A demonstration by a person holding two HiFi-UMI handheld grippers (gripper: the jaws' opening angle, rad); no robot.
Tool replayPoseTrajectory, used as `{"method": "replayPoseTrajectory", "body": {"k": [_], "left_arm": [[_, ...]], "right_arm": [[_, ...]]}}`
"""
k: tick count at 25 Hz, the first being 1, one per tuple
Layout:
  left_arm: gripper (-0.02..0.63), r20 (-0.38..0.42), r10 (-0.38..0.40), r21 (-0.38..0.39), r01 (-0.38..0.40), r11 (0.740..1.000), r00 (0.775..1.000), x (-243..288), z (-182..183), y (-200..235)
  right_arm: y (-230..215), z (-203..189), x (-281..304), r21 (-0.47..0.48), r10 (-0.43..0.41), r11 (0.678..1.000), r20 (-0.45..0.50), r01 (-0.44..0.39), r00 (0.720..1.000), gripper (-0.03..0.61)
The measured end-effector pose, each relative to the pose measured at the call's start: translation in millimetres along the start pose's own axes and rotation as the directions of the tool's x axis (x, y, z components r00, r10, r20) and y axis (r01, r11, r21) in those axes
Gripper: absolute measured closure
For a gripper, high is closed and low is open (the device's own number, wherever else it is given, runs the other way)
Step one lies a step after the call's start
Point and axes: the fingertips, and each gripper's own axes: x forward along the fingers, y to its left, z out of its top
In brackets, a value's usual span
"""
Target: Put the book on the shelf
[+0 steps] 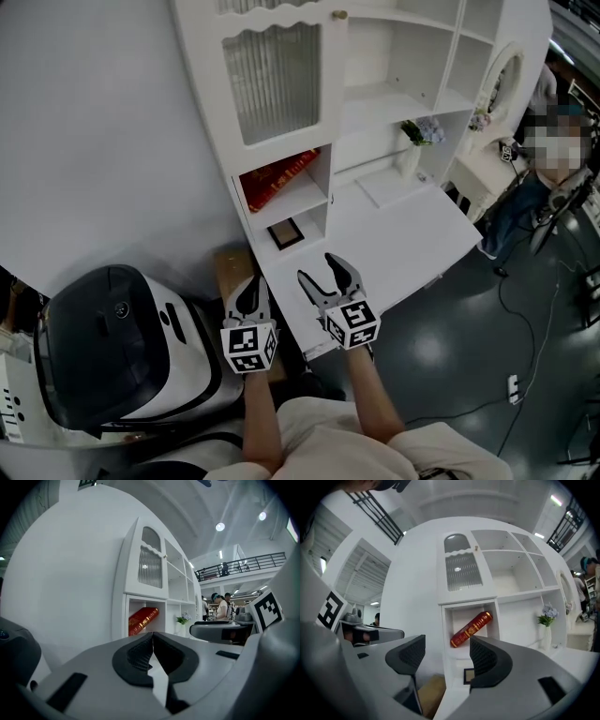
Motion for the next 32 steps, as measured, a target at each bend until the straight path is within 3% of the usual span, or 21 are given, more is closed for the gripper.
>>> {"method": "replayPoseTrajectory", "body": {"k": [6,12,21,25,29,32], "left_arm": [[0.597,-0.013,-0.025,0.023,0.025,0.999,1.0,-26.2,-9.6,-8.5],[0.597,-0.007,-0.036,-0.004,0.036,0.999,0.999,-37.8,-11.6,-7.9],[0.597,0.011,-0.056,0.017,0.056,0.998,0.998,-42.7,-6.2,-20.5],[0.597,0.017,-0.063,0.044,0.062,0.997,0.998,-40.0,0.1,-21.0],[0.597,0.021,-0.048,0.021,0.048,0.999,0.999,-39.3,-1.0,-22.0],[0.597,0.011,-0.057,0.014,0.057,0.998,0.998,-38.6,-8.1,-31.2]], "right_arm": [[7.7,-9.8,-28.0,-0.031,-0.036,0.999,-0.018,0.035,0.999,0.264],[13.6,-8.9,-41.9,-0.08,-0.053,0.996,-0.028,0.051,0.998,0.272],[3.5,0.5,-62.7,-0.039,-0.123,0.991,0.026,0.124,0.992,0.441],[-1.2,-0.4,-65.6,-0.004,-0.146,0.989,0.036,0.147,0.989,0.48],[-3.4,-5.4,-71.0,0.082,-0.128,0.989,0.051,0.123,0.991,0.507],[-6.4,-12.7,-75.7,0.089,-0.122,0.989,0.037,0.118,0.992,0.539]]}}
